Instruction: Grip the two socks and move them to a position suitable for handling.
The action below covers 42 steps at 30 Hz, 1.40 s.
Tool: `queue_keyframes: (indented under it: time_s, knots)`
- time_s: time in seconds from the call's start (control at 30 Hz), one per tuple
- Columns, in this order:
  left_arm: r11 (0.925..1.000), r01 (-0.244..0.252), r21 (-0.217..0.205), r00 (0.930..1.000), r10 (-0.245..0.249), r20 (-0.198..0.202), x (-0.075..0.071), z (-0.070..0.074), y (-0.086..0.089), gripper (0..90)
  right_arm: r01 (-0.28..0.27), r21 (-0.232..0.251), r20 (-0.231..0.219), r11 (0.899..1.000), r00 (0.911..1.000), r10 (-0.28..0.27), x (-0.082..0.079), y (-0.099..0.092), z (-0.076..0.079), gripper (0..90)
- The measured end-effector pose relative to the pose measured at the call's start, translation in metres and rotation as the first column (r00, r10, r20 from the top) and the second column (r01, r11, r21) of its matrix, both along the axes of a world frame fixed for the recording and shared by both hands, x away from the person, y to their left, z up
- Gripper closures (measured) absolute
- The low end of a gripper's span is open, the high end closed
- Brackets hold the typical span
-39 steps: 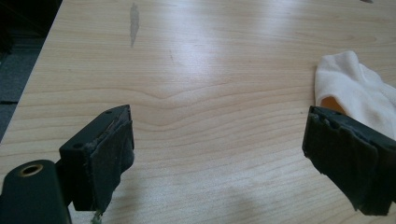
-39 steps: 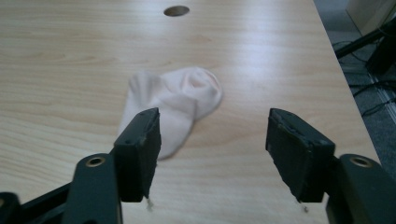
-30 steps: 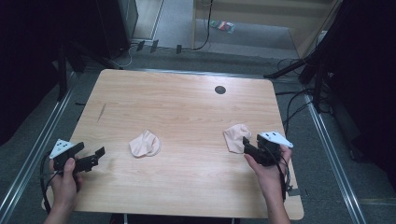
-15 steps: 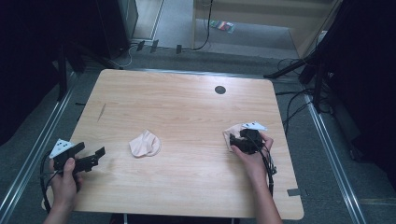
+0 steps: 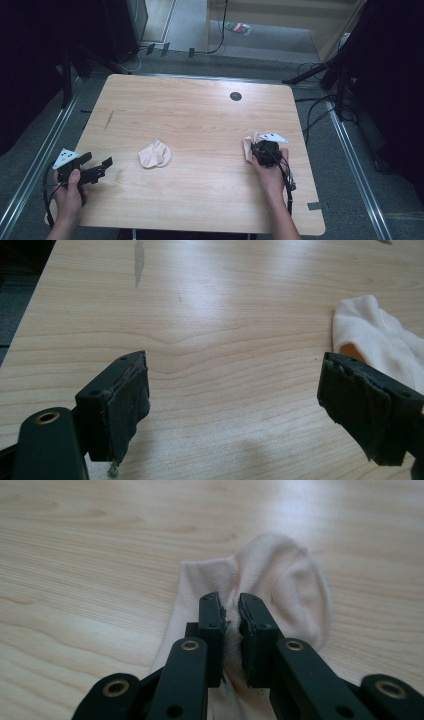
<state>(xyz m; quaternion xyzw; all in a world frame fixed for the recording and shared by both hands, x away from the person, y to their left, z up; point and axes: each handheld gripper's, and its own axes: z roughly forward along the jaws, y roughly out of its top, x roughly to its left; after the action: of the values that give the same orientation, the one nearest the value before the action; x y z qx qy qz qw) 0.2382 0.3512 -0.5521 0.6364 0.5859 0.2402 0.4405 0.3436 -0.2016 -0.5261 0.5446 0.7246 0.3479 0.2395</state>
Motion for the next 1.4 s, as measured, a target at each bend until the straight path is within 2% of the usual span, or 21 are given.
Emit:
queue_keyframes:
  time_s: [0.03, 0.07, 0.1, 0.23, 0.27, 0.33, 0.43, 0.47, 0.6, 0.67, 0.7, 0.73, 0.77, 0.9, 1.0, 1.07, 1.1, 1.13, 1.17, 1.3, 1.4]
  knots:
    - [1.0, -0.004, -0.006, 1.0, 0.004, 0.005, 0.0, 0.0, 0.0, 13.1, 0.0, 0.0, 0.0, 1.0, 1.0, 0.0, 0.0, 0.0, 0.0, 81.9]
    - [1.0, -0.003, -0.007, 1.0, 0.003, 0.004, 0.0, 0.0, 0.001, 13.1, -0.01, 0.0, 0.038, 1.0, 0.9992, 0.01, -0.01, 0.005, 0.013, 82.0]
    - [1.0, -0.003, -0.007, 1.0, 0.003, 0.004, 0.0, 0.0, 0.001, 13.1, -0.01, 0.0, 0.038, 1.0, 0.9992, 0.01, -0.01, 0.005, 0.013, 82.0]
    - [1.0, 0.002, 0.0, 1.0, -0.002, 0.006, 0.0, 0.0, 0.0, 13.1, -0.052, 0.012, 0.081, 0.999, 0.9954, 0.051, -0.028, 0.016, 0.034, 81.9]
    - [1.0, 0.003, -0.001, 1.0, -0.003, 0.007, 0.0, 0.0, 0.0, 13.1, -0.074, 0.027, 0.095, 0.997, 0.993, 0.071, -0.038, 0.021, 0.043, 81.9]
    - [1.0, -0.002, -0.006, 1.0, 0.002, 0.007, -0.001, 0.0, 0.0, 13.1, -0.076, 0.035, 0.097, 0.997, 0.9927, 0.072, -0.041, 0.023, 0.046, 81.9]
    - [0.9998, -0.018, -0.002, 0.9996, 0.018, 0.022, -0.002, 0.0, 0.0, 13.1, -0.116, 0.045, 0.115, 0.992, 0.9873, 0.11, -0.057, 0.036, 0.058, 81.9]
    - [0.9998, -0.018, -0.002, 0.9996, 0.018, 0.022, -0.002, 0.0, 0.0, 13.1, -0.116, 0.045, 0.115, 0.992, 0.9873, 0.11, -0.057, 0.036, 0.058, 81.9]
    - [0.9996, -0.028, -0.003, 0.9993, 0.028, 0.025, -0.003, 0.0, 0.0, 13.1, -0.153, 0.049, 0.128, 0.987, 0.981, 0.146, -0.076, 0.056, 0.065, 81.8]
    - [0.9996, -0.028, 0.002, 0.9994, 0.028, 0.021, -0.003, 0.0, 0.0, 13.2, -0.174, 0.032, 0.133, 0.984, 0.9767, 0.168, -0.087, 0.069, 0.066, 81.8]
    - [0.9997, -0.026, 0.002, 0.9994, 0.026, 0.022, -0.003, 0.0, 0.0, 13.2, -0.191, 0.019, 0.131, 0.981, 0.9735, 0.187, -0.095, 0.08, 0.065, 81.8]
    - [0.9997, -0.026, 0.002, 0.9994, 0.026, 0.022, -0.003, 0.0, 0.0, 13.1, -0.191, 0.019, 0.131, 0.981, 0.9735, 0.187, -0.095, 0.08, 0.065, 81.8]
    - [0.9997, -0.025, 0.002, 0.9994, 0.025, 0.022, -0.003, 0.0, 0.0, 13.1, -0.217, 0.021, 0.129, 0.976, 0.9687, 0.212, -0.102, 0.091, 0.062, 81.7]
    - [0.9997, -0.024, -0.001, 0.9995, 0.024, 0.022, -0.003, 0.0, 0.0, 13.1, -0.243, 0.054, 0.115, 0.969, 0.965, 0.236, -0.11, 0.103, 0.05, 81.7]
    - [0.9998, -0.018, 0.0, 0.9996, 0.018, 0.021, -0.003, 0.0, 0.0, 13.1, -0.278, 0.017, 0.099, 0.961, 0.9564, 0.275, -0.113, 0.113, 0.037, 81.6]
    - [0.9999, -0.017, -0.001, 0.9996, 0.017, 0.022, -0.003, 0.0, 0.0, 13.2, -0.282, 0.011, 0.087, 0.959, 0.956, 0.28, -0.114, 0.118, 0.029, 81.5]
    - [0.9999, -0.015, 0.0, 0.9997, 0.015, 0.021, -0.002, 0.0, -0.001, 13.2, -0.297, 0.003, 0.068, 0.955, 0.9528, 0.296, -0.114, 0.124, 0.02, 81.5]
    - [0.9999, -0.015, 0.0, 0.9997, 0.015, 0.021, -0.002, 0.0, -0.001, 13.2, -0.297, 0.003, 0.068, 0.955, 0.9528, 0.296, -0.114, 0.124, 0.02, 81.5]
    - [0.9999, -0.014, 0.001, 0.9997, 0.014, 0.02, -0.002, 0.0, -0.001, 13.2, -0.309, -0.007, 0.056, 0.951, 0.9495, 0.309, -0.115, 0.13, 0.014, 81.4]
    - [0.9998, -0.018, 0.004, 0.9995, 0.018, 0.024, -0.003, 0.001, -0.001, 13.1, -0.318, 0.015, 0.04, 0.948, 0.9476, 0.317, -0.116, 0.135, 0.008, 81.4]
    - [0.9987, -0.05, 0.012, 0.9974, 0.049, 0.053, -0.006, 0.002, 0.0, 13.2, -0.321, 0.012, 0.019, 0.947, 0.9468, 0.321, -0.116, 0.139, 0.0, 81.1]
